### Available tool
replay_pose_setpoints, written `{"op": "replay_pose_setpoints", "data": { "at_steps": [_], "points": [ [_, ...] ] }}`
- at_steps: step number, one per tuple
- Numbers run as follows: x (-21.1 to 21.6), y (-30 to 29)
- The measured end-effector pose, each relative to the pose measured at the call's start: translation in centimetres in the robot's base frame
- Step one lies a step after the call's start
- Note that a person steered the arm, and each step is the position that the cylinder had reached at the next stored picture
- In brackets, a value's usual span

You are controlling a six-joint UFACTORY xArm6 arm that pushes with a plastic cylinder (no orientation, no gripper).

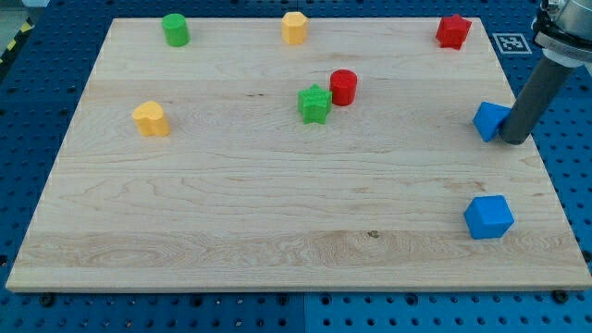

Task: Move the arm away from the blue triangle

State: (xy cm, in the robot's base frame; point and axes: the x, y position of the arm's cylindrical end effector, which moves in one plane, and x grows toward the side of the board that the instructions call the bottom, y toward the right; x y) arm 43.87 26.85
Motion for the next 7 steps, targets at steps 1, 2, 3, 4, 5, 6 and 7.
{"op": "replay_pose_setpoints", "data": {
  "at_steps": [1, 2, 3, 4, 5, 6, 7],
  "points": [
    [0.0, 0.1],
    [0.0, 0.1],
    [0.4, 0.1],
    [4.4, 0.1],
    [6.5, -1.9],
    [6.6, -2.0],
    [6.6, -2.1]
  ]
}}
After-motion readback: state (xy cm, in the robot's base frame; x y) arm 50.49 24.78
